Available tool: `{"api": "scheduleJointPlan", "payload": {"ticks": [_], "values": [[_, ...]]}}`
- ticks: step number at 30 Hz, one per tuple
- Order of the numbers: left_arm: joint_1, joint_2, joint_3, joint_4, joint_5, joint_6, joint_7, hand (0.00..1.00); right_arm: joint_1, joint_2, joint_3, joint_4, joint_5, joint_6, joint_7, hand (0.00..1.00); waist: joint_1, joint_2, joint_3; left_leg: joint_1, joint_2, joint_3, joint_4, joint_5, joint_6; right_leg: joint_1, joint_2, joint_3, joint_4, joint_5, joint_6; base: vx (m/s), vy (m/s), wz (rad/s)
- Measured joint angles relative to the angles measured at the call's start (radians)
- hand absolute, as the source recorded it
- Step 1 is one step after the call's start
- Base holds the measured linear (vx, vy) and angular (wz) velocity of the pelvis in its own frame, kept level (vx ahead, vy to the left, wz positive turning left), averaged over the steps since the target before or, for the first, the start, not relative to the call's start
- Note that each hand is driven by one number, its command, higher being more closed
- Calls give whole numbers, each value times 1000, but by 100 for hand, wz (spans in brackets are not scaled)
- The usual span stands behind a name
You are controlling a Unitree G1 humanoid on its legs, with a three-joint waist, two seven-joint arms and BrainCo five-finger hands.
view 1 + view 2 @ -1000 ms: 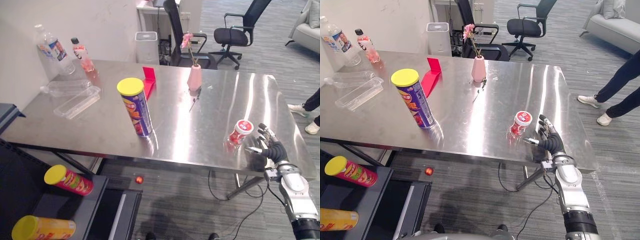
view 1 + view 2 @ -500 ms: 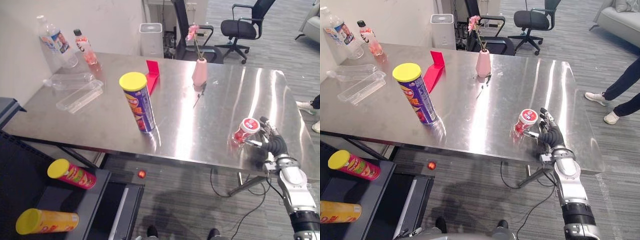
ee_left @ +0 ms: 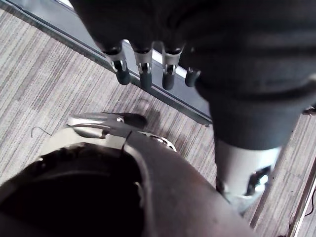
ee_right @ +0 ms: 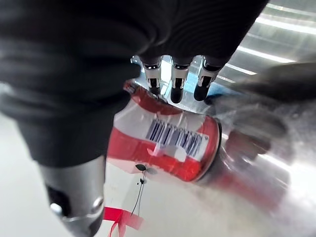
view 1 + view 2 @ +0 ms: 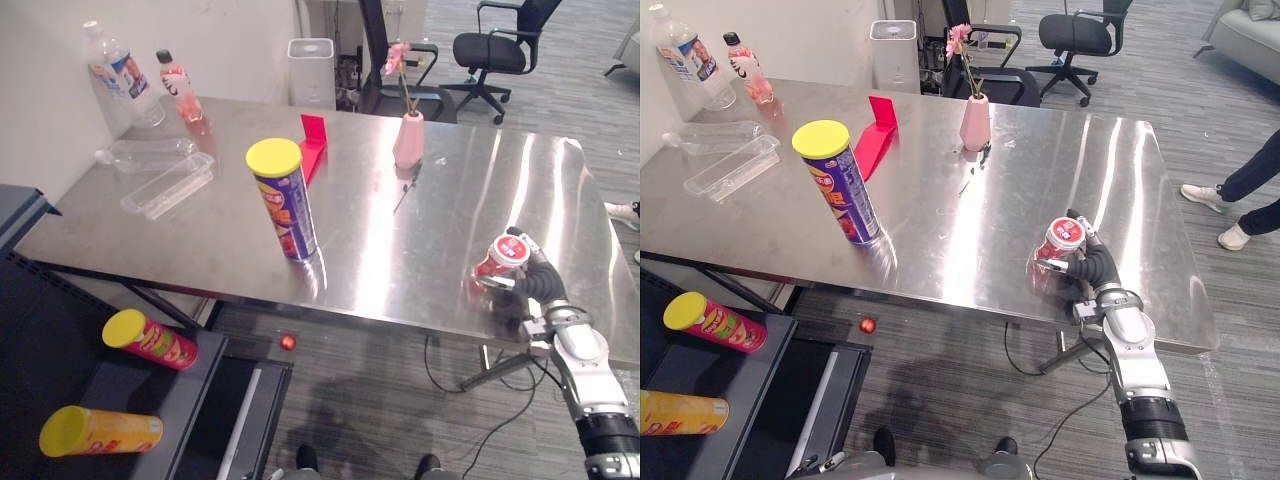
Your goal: Put the gum and the chips on the shelf.
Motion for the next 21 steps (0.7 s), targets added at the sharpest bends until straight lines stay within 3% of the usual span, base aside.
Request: {"api": "scheduleJointPlan", "payload": {"ticks": [21], "values": [[0,-1,-3,-12,0,0,0,0,3,-1,2,-20,-31,0,2,100,18,3,2,-1,0,-5,0,2,1,0,0,-1,2,0,0,0,0,0]]}}
